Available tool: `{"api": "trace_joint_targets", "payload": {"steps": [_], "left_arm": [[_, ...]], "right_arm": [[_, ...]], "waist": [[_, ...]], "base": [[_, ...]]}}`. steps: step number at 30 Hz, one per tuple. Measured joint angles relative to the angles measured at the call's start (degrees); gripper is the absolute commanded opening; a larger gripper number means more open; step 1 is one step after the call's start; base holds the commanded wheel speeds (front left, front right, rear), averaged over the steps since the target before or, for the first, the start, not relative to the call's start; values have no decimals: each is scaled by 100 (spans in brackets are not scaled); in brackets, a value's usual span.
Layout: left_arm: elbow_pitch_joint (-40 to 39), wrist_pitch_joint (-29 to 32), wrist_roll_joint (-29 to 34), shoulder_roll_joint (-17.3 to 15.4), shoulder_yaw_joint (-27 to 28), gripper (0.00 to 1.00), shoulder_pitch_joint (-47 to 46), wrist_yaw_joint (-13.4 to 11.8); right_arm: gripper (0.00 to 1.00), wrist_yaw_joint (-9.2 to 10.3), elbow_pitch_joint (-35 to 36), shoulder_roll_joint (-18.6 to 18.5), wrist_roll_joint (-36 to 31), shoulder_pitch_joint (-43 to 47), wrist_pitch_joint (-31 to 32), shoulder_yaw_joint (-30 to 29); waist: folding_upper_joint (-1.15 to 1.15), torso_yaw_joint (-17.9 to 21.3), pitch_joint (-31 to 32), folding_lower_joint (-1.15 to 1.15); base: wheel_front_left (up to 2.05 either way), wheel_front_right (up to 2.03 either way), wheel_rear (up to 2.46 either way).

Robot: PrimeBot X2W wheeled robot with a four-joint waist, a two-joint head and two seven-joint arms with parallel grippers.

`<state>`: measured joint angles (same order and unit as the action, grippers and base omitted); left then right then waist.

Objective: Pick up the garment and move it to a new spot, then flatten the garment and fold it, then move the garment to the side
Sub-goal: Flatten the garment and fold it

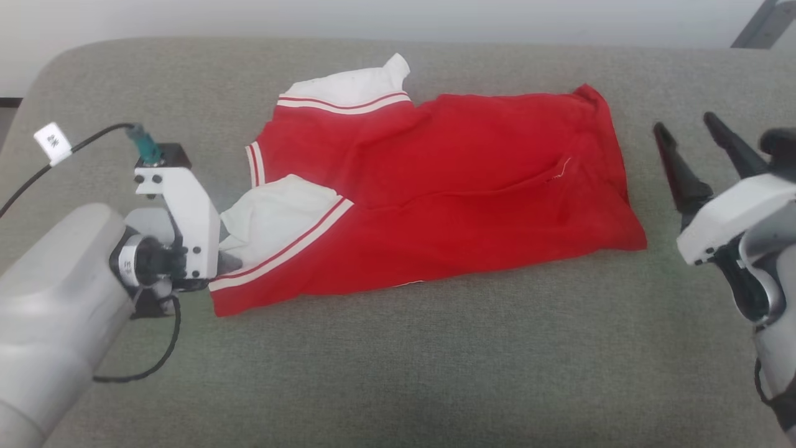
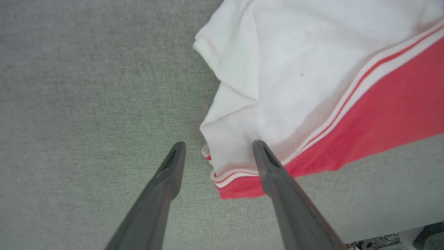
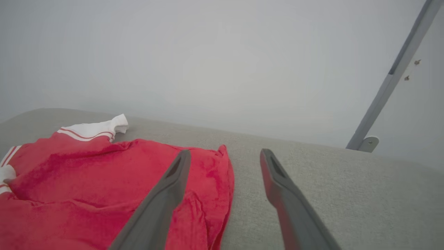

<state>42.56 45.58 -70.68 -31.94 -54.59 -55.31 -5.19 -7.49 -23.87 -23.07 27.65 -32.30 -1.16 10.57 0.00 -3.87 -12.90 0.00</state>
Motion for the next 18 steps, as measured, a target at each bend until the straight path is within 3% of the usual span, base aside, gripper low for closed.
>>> {"api": "trace_joint_targets", "payload": {"steps": [8, 18], "left_arm": [[-869, -123, -198, -403, 280, 100, 408, -514], [-2076, -223, -344, -978, 552, 100, 625, -1106]], "right_arm": [[100, 0, 932, 448, -504, 686, 378, -967], [100, 0, 1859, 761, -827, 1233, 848, -1558]], "waist": [[0, 109, -161, 0], [0, 45, -198, 0]], "base": [[0, 0, 0], [0, 0, 0]]}}
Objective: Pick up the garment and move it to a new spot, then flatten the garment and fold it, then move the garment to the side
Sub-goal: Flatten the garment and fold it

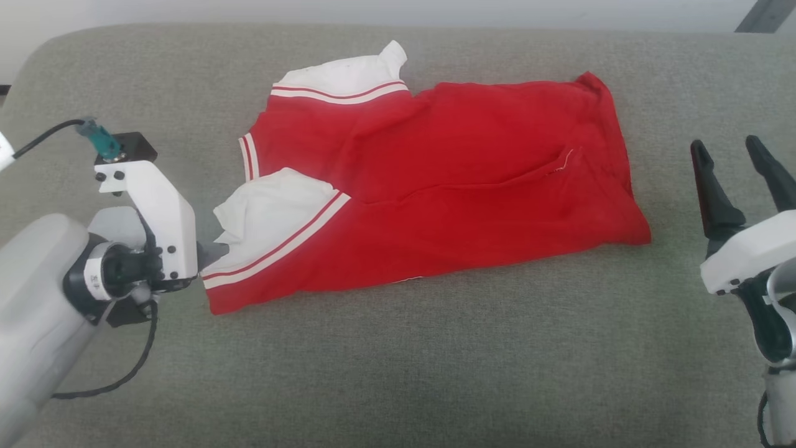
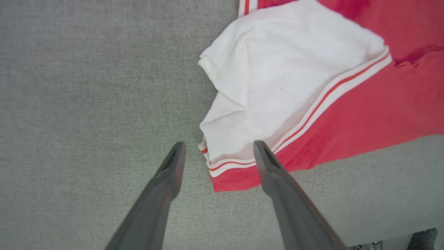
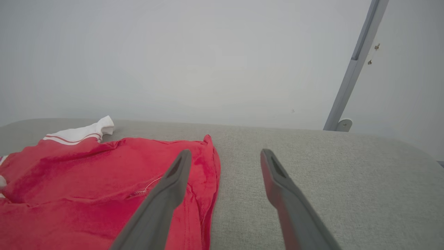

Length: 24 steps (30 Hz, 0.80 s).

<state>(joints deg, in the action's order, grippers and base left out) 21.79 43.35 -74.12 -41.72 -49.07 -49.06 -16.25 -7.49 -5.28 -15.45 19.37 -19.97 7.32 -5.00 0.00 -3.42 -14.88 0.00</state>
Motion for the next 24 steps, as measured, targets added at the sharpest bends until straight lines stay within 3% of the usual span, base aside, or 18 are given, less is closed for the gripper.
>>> {"api": "trace_joint_targets", "payload": {"steps": [8, 13, 18, 24], "left_arm": [[-1170, -9, -57, -439, 79, 100, 478, -476], [-1467, -121, -119, -575, 96, 100, 772, -576], [-1290, -442, -62, -538, 80, 100, 947, -390], [-515, -1016, 30, -176, 46, 100, 1098, 107]], "right_arm": [[100, 0, 497, 127, -132, 158, 94, -235], [100, 0, 661, 202, -185, 194, 154, -288], [100, 0, 775, 267, -226, 196, 238, -296], [100, 0, 865, 288, -236, 206, 333, -282]], "waist": [[0, -56, -15, 0], [0, -44, -43, 0], [0, -2, -86, 0], [0, 70, -136, 0]], "base": [[0, 0, 0], [0, 0, 0], [0, 0, 0], [0, 0, 0]]}}
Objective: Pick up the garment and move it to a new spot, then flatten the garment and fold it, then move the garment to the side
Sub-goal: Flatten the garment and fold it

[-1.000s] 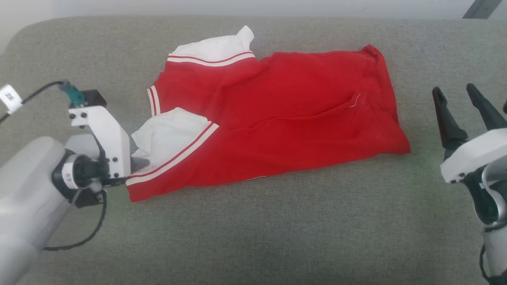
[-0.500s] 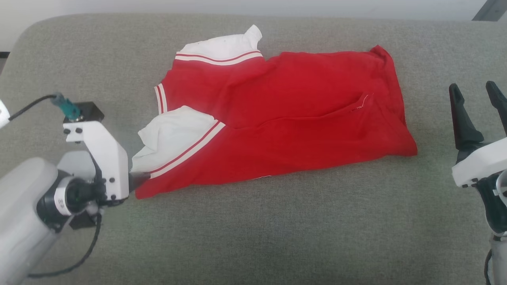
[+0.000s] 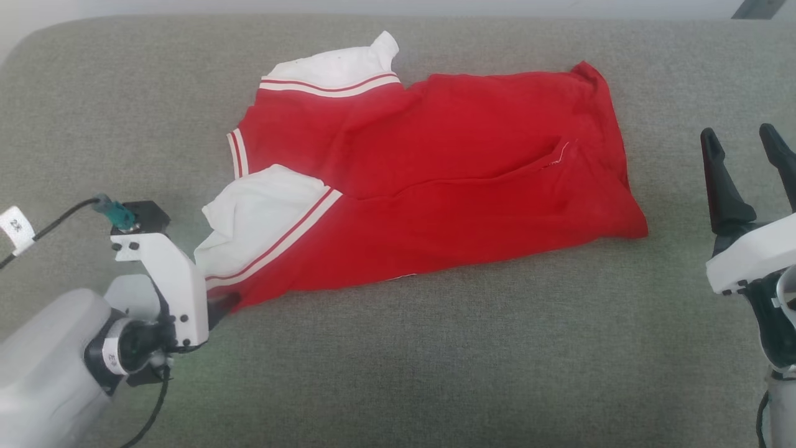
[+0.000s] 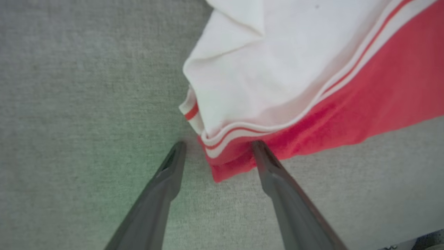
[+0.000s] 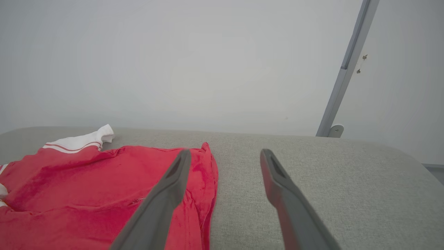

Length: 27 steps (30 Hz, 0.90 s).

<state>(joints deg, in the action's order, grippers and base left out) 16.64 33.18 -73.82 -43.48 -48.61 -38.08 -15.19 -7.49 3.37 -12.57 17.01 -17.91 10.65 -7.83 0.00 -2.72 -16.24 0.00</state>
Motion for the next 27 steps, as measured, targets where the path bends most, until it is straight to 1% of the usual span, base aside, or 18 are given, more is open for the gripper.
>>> {"api": "trace_joint_targets", "payload": {"steps": [3, 5, 7, 8, 9, 10, 14, 18, 25, 27], "left_arm": [[428, -226, 51, 178, 7, 100, -8, 269], [672, -311, 197, 270, -70, 100, -82, 449], [931, -347, 194, 403, -76, 100, -154, 554], [1159, -291, 190, 500, -105, 79, -227, 650], [1256, -283, 176, 547, -108, 30, -270, 731], [1336, -288, 179, 573, -119, 0, -305, 804], [1626, -283, 194, 687, -167, 0, -419, 1024], [1806, -227, 224, 803, -221, 0, -537, 1168], [2008, -245, 274, 977, -276, 0, -715, 1361], [2043, -245, 286, 1005, -287, 0, -745, 1395]], "right_arm": [[100, 0, 31, -2, -7, 5, 55, 2], [100, 0, 48, -13, -7, 6, 107, 15], [100, 0, 60, -26, -2, 9, 159, 16], [100, 0, 64, -41, 3, 13, 232, 38], [100, 0, 57, -49, 30, 13, 302, 57], [100, 0, 32, -53, 78, 18, 405, 81], [100, 0, -153, -116, 192, 109, 929, 200], [100, 0, -443, -183, 338, 116, 1571, 265], [100, 0, -1146, -242, 475, -248, 2641, 383], [100, 1, -1235, -252, 472, -325, 2735, 421]], "waist": [[0, 12, -24, 0], [0, 14, -35, 0], [1, 6, -39, 0], [0, -1, -40, 0], [1, -9, -39, 0], [0, -14, -38, 0], [0, -55, -43, 0], [0, -121, -61, 0], [1, -247, -153, 0], [0, -267, -167, 0]], "base": [[0, 0, 0], [0, 0, 0], [0, 0, 0], [0, 0, 0], [0, 0, 0], [0, 0, 0], [0, 0, 0], [0, 0, 0], [0, 0, 0], [0, 0, 0]]}}
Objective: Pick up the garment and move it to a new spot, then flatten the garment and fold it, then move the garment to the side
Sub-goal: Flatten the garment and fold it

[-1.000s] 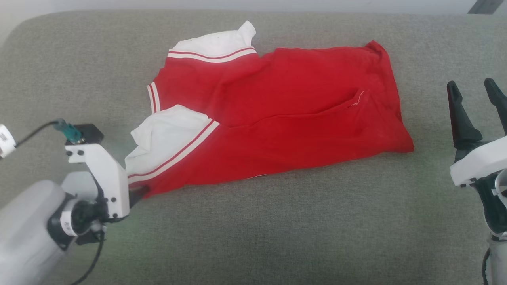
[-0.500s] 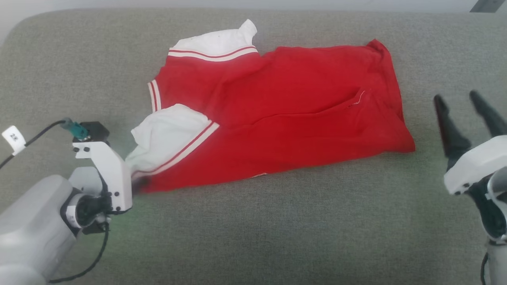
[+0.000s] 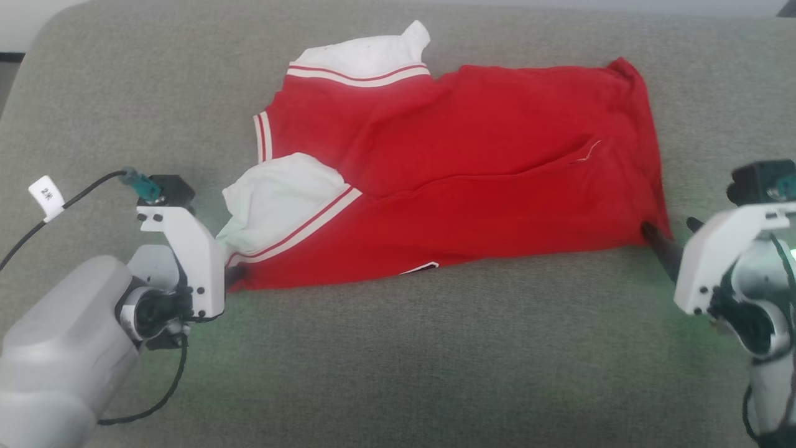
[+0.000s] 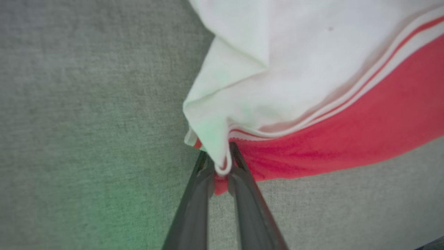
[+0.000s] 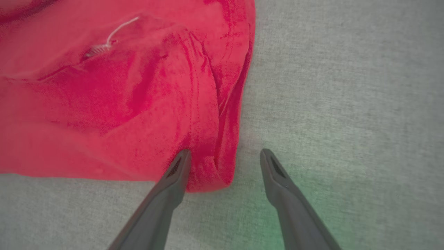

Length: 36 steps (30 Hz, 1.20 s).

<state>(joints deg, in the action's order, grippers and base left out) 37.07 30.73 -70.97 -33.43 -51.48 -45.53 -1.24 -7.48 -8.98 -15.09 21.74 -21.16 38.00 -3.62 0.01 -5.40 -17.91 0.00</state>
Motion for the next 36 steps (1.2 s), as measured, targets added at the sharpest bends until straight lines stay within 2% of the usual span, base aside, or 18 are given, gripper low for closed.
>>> {"api": "trace_joint_targets", "payload": {"steps": [11, 12, 13, 18, 23, 28, 36], "left_arm": [[258, -7, 47, 238, -73, 0, -214, 186], [288, -8, 57, 257, -82, 0, -226, 202], [310, -8, 64, 277, -90, 0, -240, 211], [415, -14, 89, 319, -125, 0, -276, 288], [378, 215, 70, 277, -157, 0, -296, 215], [27, 557, 87, 88, -254, 0, -299, -11], [-1067, 1011, 70, -344, -382, 0, 46, -566]], "right_arm": [[100, 0, -1173, 51, -277, -921, 789, 299], [42, 0, -1244, 55, -297, -979, 860, 309], [0, 0, -1287, 45, -328, -1017, 900, 334], [0, -7, -1378, 65, -328, -1067, 916, 334], [0, -7, -1244, 21, -153, -960, 1029, 283], [0, -7, -939, -226, 102, -698, 1314, 328], [0, -7, -266, -590, 481, -65, 1840, 356]], "waist": [[0, -179, -132, 0], [0, -187, -134, 0], [0, -197, -134, 0], [0, -209, -84, 0], [0, -181, 38, 0], [-1, -156, 189, 0], [-1, -144, 409, 0]], "base": [[0, 0, 0], [0, 0, 0], [0, 0, 0], [0, 0, 0], [0, 0, 0], [0, 0, 0], [0, 0, 0]]}}
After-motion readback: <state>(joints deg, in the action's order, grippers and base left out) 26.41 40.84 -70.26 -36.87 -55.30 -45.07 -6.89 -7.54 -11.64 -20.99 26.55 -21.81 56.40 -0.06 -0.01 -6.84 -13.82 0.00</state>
